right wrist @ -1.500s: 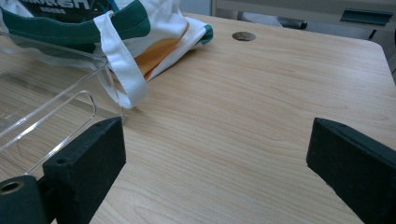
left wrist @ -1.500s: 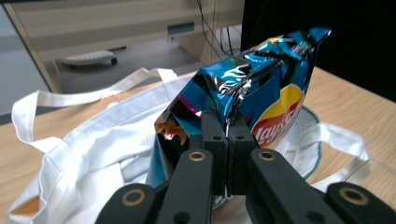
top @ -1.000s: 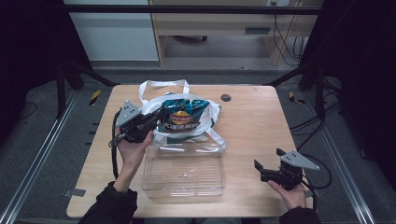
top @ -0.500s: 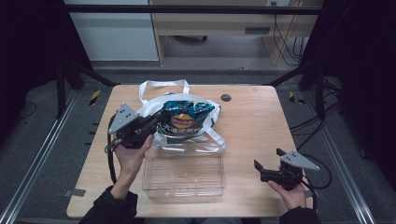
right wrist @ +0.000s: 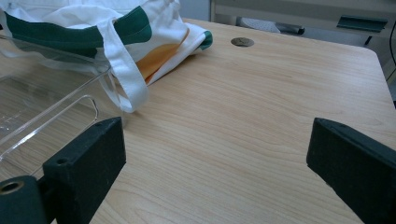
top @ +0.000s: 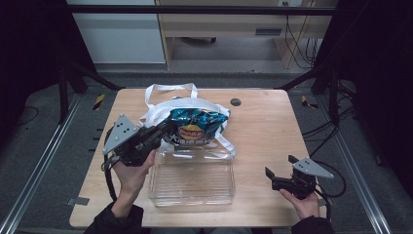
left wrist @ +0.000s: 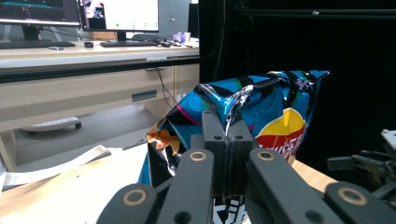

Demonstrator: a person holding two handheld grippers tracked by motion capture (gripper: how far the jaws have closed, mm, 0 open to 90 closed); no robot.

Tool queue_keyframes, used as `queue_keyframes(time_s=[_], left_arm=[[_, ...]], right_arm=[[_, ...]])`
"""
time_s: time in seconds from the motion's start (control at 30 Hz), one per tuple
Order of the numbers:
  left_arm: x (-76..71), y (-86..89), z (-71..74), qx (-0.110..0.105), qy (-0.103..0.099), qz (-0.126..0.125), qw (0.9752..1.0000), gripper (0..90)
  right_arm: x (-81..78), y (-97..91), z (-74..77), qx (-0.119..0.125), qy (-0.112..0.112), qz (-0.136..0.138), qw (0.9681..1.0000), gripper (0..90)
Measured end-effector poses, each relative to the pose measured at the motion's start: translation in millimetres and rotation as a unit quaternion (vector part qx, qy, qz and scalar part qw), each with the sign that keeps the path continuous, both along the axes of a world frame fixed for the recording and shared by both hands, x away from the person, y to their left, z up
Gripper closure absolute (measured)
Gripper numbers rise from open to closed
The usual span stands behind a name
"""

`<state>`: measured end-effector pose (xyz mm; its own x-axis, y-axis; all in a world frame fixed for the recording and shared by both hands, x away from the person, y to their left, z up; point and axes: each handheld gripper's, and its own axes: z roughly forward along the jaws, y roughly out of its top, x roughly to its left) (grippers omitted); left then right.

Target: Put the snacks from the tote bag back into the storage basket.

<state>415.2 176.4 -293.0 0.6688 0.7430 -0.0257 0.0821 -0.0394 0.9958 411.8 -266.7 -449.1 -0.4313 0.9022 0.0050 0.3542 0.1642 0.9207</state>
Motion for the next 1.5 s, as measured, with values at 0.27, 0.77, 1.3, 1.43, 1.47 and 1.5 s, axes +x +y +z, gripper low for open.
queue_keyframes(time_s=[0.27, 0.77, 1.3, 1.43, 1.47, 1.5], left_arm=[[-19.3, 2.5, -0.4, -0.009, 0.005, -0.005, 0.9999, 89.9], [-39.3, 12.8, -21.8, 0.003, 0.031, 0.001, 0.9995, 89.9], [-39.7, -2.6, -55.2, 0.027, 0.079, -0.016, 0.9964, 89.9], [-38.8, -4.3, -63.2, 0.035, 0.088, -0.010, 0.9954, 89.8], [-38.5, -4.3, -65.3, 0.036, 0.092, -0.010, 0.9951, 89.8], [-38.2, -4.3, -67.5, 0.035, 0.095, -0.009, 0.9948, 89.8]], right_arm=[[-0.5, -1.0, 0.5, 0.002, -0.001, -0.002, 1.0000, 5.0], [-2.0, -0.4, 1.9, 0.006, -0.005, -0.003, 1.0000, 5.1], [-3.2, 0.8, 3.0, 0.006, -0.007, 0.000, 1.0000, 5.1], [-3.4, 0.8, 3.1, 0.007, -0.007, 0.000, 1.0000, 5.1], [-3.5, 0.8, 3.1, 0.007, -0.007, 0.000, 0.9999, 5.1], [-3.5, 0.9, 3.1, 0.007, -0.007, 0.000, 1.0000, 5.1]])
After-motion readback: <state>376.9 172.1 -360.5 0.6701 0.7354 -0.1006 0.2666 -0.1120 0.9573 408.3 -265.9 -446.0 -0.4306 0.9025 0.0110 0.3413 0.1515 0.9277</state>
